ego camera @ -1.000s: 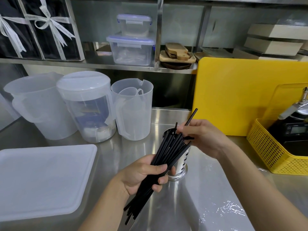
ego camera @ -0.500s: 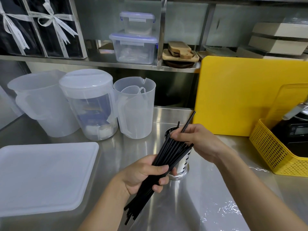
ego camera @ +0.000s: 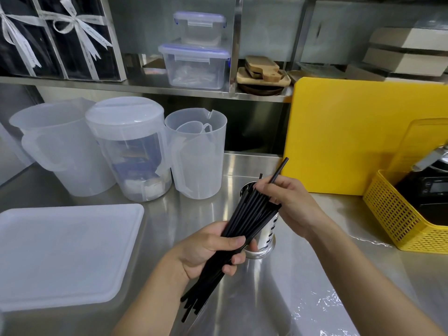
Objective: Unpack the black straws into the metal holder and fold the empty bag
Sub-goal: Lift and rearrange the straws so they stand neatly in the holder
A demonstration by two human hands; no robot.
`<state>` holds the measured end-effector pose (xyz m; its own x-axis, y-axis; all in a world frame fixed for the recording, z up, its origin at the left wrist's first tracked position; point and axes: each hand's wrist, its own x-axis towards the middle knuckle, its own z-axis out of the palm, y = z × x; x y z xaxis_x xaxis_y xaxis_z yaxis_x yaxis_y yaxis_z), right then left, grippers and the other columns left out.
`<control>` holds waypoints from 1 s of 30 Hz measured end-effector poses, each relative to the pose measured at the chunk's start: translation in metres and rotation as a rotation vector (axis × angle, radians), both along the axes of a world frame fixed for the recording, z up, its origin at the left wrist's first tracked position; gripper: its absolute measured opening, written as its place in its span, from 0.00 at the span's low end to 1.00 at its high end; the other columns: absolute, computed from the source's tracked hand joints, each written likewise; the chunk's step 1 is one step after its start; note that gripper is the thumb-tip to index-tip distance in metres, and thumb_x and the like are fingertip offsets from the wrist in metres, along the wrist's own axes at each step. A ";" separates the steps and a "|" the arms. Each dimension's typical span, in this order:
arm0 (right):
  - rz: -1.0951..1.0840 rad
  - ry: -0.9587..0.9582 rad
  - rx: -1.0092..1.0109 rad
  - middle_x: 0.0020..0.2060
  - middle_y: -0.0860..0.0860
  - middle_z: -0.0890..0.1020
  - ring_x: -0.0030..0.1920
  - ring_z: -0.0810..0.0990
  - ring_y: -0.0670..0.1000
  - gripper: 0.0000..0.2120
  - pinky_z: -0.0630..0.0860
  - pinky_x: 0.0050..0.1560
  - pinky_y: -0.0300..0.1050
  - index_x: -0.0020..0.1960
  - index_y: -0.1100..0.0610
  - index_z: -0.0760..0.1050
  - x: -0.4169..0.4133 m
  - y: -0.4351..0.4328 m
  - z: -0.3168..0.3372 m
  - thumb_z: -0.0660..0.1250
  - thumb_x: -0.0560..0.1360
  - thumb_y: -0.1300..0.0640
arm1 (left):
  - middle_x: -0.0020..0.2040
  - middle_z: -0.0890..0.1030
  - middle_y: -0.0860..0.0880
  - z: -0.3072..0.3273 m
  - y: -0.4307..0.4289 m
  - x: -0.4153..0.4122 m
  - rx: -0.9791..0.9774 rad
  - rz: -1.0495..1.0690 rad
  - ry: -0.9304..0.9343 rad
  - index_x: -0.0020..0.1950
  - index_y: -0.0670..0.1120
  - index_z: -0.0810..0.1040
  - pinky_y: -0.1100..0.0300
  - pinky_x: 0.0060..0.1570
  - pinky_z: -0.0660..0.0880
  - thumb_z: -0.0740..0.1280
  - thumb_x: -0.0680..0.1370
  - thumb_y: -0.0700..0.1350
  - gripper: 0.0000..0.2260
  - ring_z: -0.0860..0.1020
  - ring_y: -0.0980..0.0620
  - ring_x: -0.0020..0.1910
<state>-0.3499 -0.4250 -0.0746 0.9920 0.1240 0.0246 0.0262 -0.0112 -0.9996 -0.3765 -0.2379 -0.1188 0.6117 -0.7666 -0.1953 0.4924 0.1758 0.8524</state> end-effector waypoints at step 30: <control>-0.537 -0.643 0.119 0.25 0.44 0.78 0.25 0.74 0.44 0.07 0.71 0.24 0.37 0.42 0.54 0.73 -0.019 -0.002 0.025 0.63 0.76 0.64 | 0.24 0.66 0.53 0.018 0.022 0.010 -0.130 0.401 0.249 0.33 0.45 0.69 0.69 0.13 0.61 0.83 0.52 0.48 0.24 0.63 0.60 0.17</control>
